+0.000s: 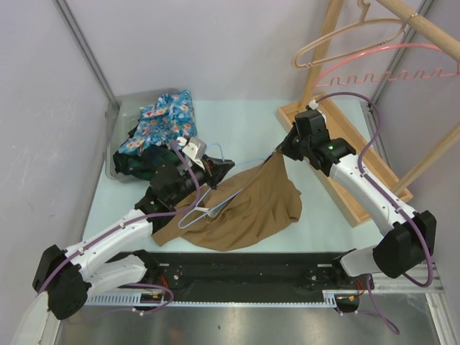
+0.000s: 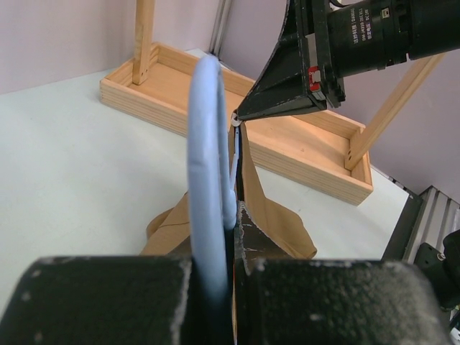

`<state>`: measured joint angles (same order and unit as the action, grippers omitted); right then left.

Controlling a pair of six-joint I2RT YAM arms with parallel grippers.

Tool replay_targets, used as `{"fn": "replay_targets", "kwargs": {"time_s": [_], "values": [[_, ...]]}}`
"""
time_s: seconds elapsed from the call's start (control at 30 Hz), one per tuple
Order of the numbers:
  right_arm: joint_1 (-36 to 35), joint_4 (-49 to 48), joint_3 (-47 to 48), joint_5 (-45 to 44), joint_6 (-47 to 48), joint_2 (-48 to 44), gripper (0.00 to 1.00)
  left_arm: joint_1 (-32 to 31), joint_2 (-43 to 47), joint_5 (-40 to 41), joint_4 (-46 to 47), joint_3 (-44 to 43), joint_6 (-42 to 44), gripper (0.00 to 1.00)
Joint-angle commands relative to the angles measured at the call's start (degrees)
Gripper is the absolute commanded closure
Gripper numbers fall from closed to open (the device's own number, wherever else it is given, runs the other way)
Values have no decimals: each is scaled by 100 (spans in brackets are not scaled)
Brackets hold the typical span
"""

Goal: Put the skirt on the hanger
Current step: Place skirt on hanger

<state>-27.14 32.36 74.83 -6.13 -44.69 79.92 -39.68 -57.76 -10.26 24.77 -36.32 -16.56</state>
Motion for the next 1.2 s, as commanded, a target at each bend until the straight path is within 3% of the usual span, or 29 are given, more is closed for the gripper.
{"fn": "replay_targets", "kwargs": {"time_s": [0.0,0.13,0.53,0.9,1.0,1.03,1.17], "values": [[-2,-143,23,446,162,-82,100,-22,28,32,326,-25,-146,100],[-107,138,6,473,232,32,100,-22,89,103,370,-51,-111,100],[15,798,-372,-582,338,-266,100,-22,423,455,63,-25,56,100],[77,430,-767,-1021,101,-336,96,-22,37,446,247,-16,-190,100],[147,-158,-1154,-1109,-40,-582,95,-31,-147,446,475,-25,-339,100],[217,-325,-1233,-1153,-110,-635,94,-57,-200,464,563,-51,-392,100],[244,-739,-1242,-1040,169,-706,73,-136,-464,753,538,-226,-383,100]]}}
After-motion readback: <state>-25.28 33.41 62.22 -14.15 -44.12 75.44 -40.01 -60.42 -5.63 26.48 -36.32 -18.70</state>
